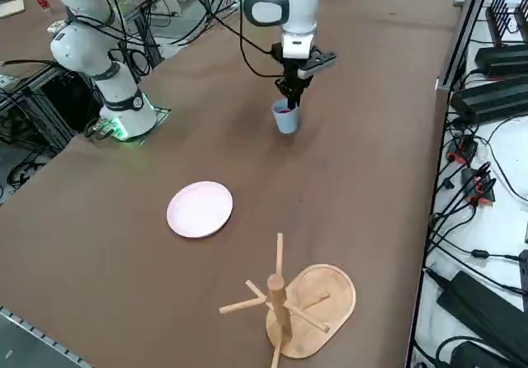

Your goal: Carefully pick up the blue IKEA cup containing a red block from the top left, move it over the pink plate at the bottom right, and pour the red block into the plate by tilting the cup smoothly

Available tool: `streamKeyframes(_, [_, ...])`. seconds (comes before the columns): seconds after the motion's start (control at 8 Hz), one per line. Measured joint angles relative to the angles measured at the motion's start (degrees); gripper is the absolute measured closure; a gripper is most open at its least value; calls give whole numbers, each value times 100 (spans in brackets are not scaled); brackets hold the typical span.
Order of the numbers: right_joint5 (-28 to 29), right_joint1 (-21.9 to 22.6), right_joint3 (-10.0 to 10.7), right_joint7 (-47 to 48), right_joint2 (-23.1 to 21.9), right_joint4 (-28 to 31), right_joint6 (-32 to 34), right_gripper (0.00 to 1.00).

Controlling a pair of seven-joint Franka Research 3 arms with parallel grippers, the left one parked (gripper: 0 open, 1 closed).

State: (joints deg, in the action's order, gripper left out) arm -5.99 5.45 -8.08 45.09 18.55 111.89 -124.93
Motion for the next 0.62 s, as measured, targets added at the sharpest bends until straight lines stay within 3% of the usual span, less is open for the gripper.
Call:
streamKeyframes(0.25, [524,-165,14,-623,-273,-169,612,98])
streamKeyframes(0.62, [830,-504,41,-1292,-825,-339,1560,98])
